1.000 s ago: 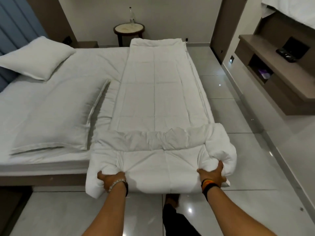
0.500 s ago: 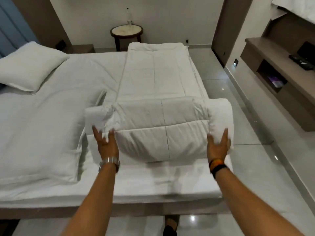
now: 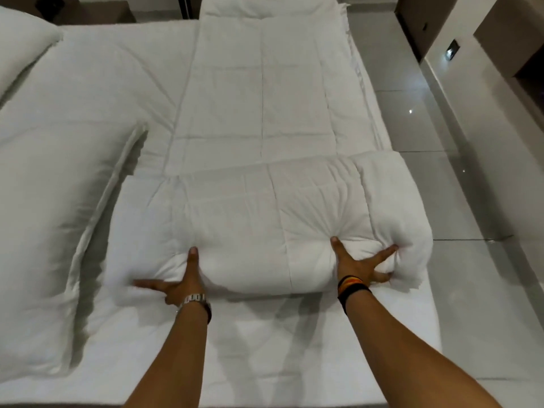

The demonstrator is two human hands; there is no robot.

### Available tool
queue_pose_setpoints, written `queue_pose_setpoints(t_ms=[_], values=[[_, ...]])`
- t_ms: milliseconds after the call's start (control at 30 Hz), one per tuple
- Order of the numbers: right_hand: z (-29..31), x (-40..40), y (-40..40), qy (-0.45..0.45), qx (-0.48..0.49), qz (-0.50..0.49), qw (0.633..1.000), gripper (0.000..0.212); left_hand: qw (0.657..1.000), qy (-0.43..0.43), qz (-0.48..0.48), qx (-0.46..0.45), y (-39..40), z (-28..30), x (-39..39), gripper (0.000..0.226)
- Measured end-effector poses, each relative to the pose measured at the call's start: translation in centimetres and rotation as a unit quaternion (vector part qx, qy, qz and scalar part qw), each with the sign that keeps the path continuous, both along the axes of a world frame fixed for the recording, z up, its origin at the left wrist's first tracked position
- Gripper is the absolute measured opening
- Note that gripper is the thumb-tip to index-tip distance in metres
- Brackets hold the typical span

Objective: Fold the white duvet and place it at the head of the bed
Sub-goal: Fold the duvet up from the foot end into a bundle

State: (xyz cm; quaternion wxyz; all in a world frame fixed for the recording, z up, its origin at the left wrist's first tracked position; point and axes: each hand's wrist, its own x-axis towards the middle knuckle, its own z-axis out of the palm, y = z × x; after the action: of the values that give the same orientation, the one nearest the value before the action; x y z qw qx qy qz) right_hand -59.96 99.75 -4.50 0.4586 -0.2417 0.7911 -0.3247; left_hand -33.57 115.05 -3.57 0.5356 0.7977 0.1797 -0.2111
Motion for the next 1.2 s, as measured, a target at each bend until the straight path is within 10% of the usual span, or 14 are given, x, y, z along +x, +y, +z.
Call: queue_pose_setpoints(t_ms=[433, 833, 1000, 1200], values=[[4.1, -4.5, 5.7, -0.088, -0.114, -0.01, 0.99, 0.118, 0.994, -0.036, 0.001, -0.1, 5.7, 5.5, -4.1, 0.128], [14.0, -15.4, 34.7, -0.036, -0.054, 0.017, 0.998, 0.111, 0.989, 0.13, 0.015, -0.073, 32.0, 15.4, -13.4, 0.12], [18.9, -15.1, 34.5, -0.021, -0.121, 0.013, 0.992, 0.102, 0.985, -0.033, -0.144, -0.09, 31.6, 21.1, -12.0, 0.124], [22.5, -12.8, 24.5, -0.057, -0.275, 0.141, 0.949, 0.096, 0.866, -0.167, -0.432, -0.187, 23.9, 25.2, -8.5, 0.083]])
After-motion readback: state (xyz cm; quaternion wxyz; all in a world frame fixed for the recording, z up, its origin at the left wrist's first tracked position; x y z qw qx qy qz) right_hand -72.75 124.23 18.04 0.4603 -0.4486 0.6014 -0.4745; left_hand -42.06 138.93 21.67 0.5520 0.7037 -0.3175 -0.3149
